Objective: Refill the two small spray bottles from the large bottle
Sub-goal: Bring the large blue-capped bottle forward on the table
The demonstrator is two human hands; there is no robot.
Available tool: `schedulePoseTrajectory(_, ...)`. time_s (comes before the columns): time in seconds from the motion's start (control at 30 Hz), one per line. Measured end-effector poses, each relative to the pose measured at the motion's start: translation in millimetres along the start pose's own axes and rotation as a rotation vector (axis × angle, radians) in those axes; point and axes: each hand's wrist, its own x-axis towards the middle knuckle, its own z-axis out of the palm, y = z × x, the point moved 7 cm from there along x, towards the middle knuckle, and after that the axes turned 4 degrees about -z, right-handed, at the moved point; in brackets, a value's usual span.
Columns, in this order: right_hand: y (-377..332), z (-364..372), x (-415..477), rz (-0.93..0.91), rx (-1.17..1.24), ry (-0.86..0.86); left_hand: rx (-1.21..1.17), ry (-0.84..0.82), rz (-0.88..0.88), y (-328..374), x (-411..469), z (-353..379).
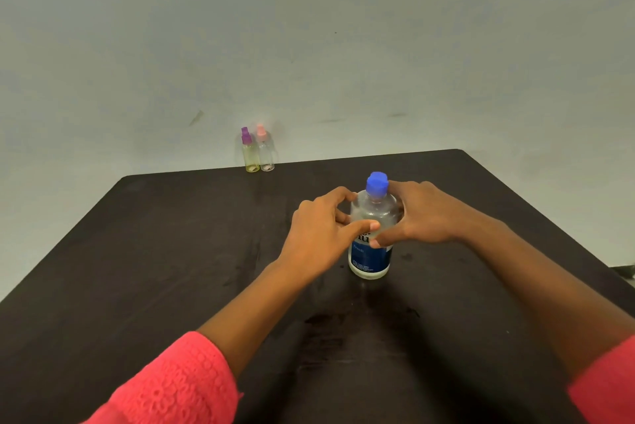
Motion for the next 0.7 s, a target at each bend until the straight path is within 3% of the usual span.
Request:
schedulePoseTrajectory(0.53, 20.7, -2.7, -1.9, 0.045, 0.028, -0.044, 0.077, 0.027, 0.04, 8.7, 8.7, 18.1)
schedulePoseTrajectory(0.7, 22.0, 0.6, -5.6, 0.092, 0.026, -0.059, 0.045, -0.051, 0.02, 6.5, 2.2, 19.6)
